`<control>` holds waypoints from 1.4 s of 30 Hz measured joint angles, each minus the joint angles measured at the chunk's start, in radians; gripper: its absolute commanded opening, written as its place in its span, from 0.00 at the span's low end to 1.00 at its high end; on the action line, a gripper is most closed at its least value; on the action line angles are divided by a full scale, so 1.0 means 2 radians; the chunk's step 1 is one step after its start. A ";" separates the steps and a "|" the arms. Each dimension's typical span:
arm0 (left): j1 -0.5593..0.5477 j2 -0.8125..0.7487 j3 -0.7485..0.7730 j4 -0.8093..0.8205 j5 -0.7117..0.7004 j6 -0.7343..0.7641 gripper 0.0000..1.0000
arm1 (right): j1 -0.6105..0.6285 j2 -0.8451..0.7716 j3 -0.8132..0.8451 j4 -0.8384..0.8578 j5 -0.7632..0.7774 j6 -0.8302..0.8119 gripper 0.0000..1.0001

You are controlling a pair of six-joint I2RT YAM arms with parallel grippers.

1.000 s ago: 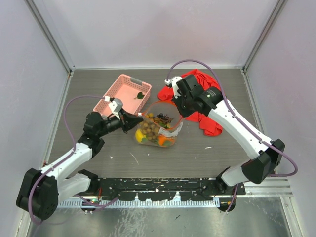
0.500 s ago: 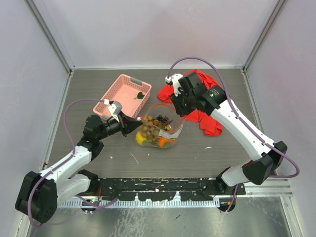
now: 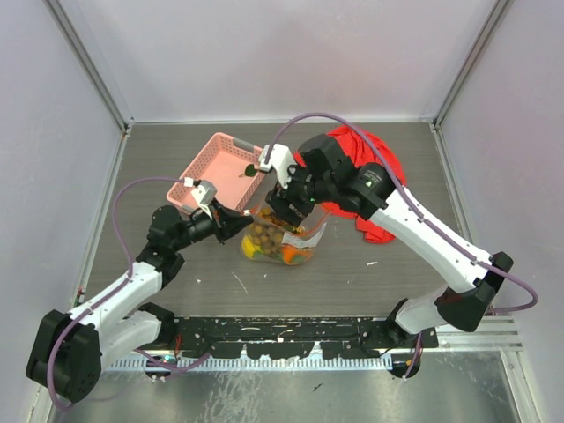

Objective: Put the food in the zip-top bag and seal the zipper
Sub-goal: Zip the zipper food storage bag at the center of the board.

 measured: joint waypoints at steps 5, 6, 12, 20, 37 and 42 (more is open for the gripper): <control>0.000 -0.004 0.000 -0.004 -0.005 0.000 0.00 | 0.032 -0.009 -0.032 0.057 -0.060 -0.096 0.71; 0.000 -0.004 0.000 -0.004 -0.006 0.000 0.00 | 0.037 -0.013 -0.043 0.069 -0.074 -0.118 0.71; 0.000 -0.007 -0.001 -0.004 -0.009 0.000 0.00 | 0.045 -0.023 -0.088 0.128 -0.135 -0.216 0.68; 0.000 -0.014 -0.006 -0.005 -0.010 0.000 0.00 | 0.045 0.013 -0.062 0.158 -0.163 -0.271 0.61; -0.007 -0.016 -0.008 -0.005 -0.014 0.002 0.00 | 0.045 0.077 -0.032 0.145 -0.161 -0.297 0.36; -0.007 -0.016 -0.008 -0.005 -0.017 0.002 0.00 | 0.045 0.083 -0.016 0.130 -0.158 -0.298 0.34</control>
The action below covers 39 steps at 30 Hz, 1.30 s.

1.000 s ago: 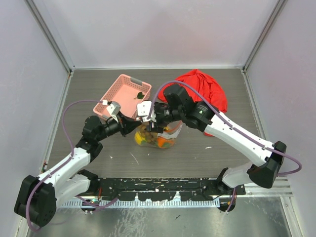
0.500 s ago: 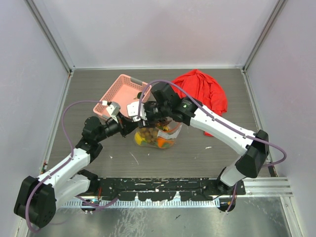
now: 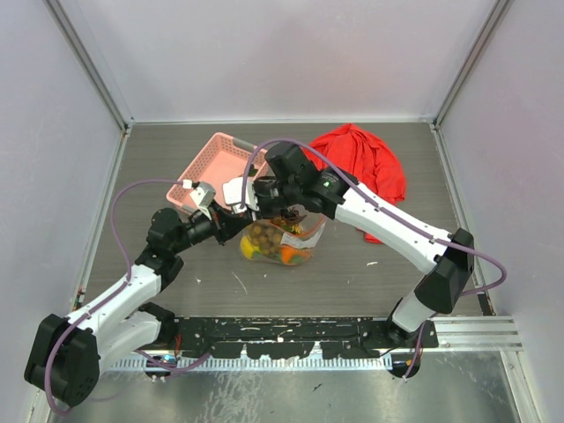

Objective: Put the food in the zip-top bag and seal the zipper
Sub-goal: Zip the zipper food storage bag at the center of the board.

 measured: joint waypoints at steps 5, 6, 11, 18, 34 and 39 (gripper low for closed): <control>0.000 0.000 0.000 0.000 -0.001 0.000 0.00 | 0.000 0.002 0.006 -0.013 0.001 0.000 0.32; 0.000 0.000 0.000 0.000 -0.001 0.000 0.00 | 0.000 0.002 0.006 -0.014 0.002 0.000 0.31; 0.000 0.000 0.000 0.000 -0.001 0.000 0.00 | 0.000 0.008 0.007 -0.022 0.002 0.000 0.28; 0.000 -0.001 0.000 -0.002 -0.001 0.000 0.11 | 0.000 0.018 0.007 -0.026 0.004 0.003 0.08; -0.005 -0.004 0.001 0.026 0.019 0.002 0.30 | -0.001 0.020 0.036 -0.062 0.001 0.020 0.01; -0.010 0.002 0.004 0.029 0.027 0.012 0.13 | -0.002 0.026 0.041 -0.065 -0.002 0.027 0.01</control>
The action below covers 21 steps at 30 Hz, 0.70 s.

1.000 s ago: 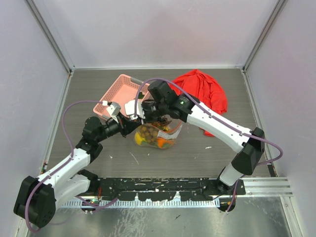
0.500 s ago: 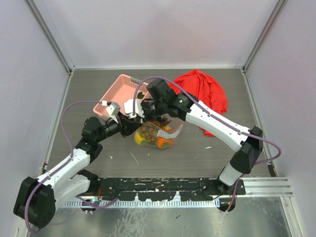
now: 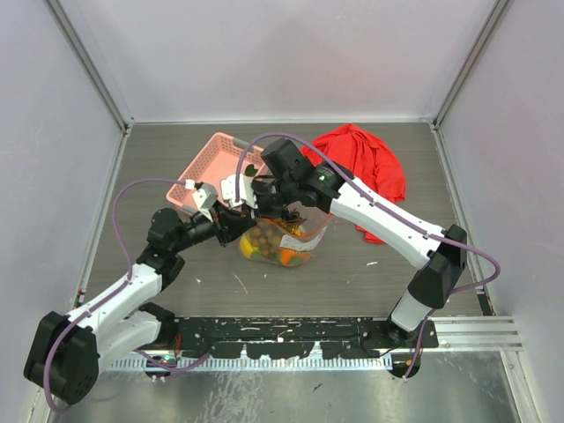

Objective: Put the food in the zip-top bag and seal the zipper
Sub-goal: Zip the zipper food storage bag at the center of the board.

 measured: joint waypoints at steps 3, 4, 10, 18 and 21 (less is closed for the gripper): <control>-0.002 0.006 0.001 0.000 0.004 0.002 0.00 | 0.000 0.002 0.002 -0.003 -0.001 0.004 0.01; -0.003 0.008 0.002 0.000 0.005 0.002 0.00 | 0.000 0.003 0.002 -0.004 -0.001 0.006 0.01; -0.005 0.010 0.002 0.003 -0.003 -0.005 0.00 | -0.002 0.004 0.002 -0.006 0.003 0.016 0.01; -0.007 0.002 -0.010 0.017 -0.041 -0.019 0.00 | -0.008 0.000 -0.002 -0.002 0.030 0.029 0.01; -0.009 -0.003 -0.011 0.019 -0.046 -0.022 0.00 | -0.010 -0.012 -0.012 -0.002 0.038 0.031 0.01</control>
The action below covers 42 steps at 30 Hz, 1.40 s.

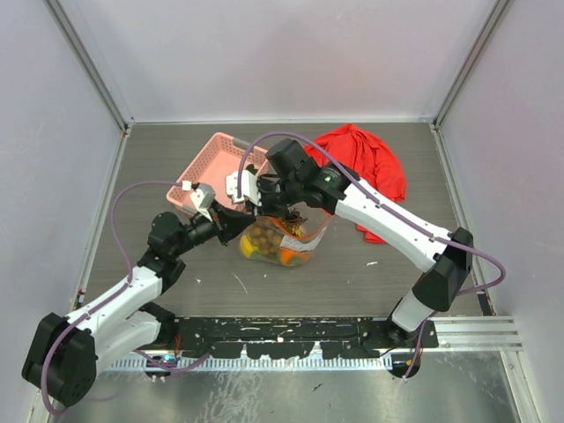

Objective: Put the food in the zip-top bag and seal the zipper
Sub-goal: Zip the zipper food storage bag at the center of the board.

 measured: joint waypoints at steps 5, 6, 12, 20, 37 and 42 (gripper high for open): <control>-0.001 -0.005 -0.001 0.011 -0.003 -0.005 0.00 | -0.005 -0.016 -0.007 -0.002 0.010 0.003 0.01; -0.001 -0.005 -0.001 0.012 -0.003 -0.005 0.04 | -0.006 -0.017 -0.007 -0.003 0.010 0.004 0.01; 0.000 -0.005 -0.001 0.014 0.004 0.000 0.34 | -0.011 -0.018 -0.006 -0.017 0.010 0.004 0.01; -0.001 0.030 0.012 0.021 0.041 0.011 0.46 | -0.013 -0.002 0.042 -0.053 -0.006 -0.002 0.01; -0.008 0.101 0.059 0.043 0.104 0.034 0.00 | -0.015 0.013 0.049 -0.080 -0.029 -0.015 0.01; -0.009 0.101 0.058 0.044 0.103 0.034 0.00 | -0.015 0.013 0.049 -0.082 -0.016 -0.005 0.01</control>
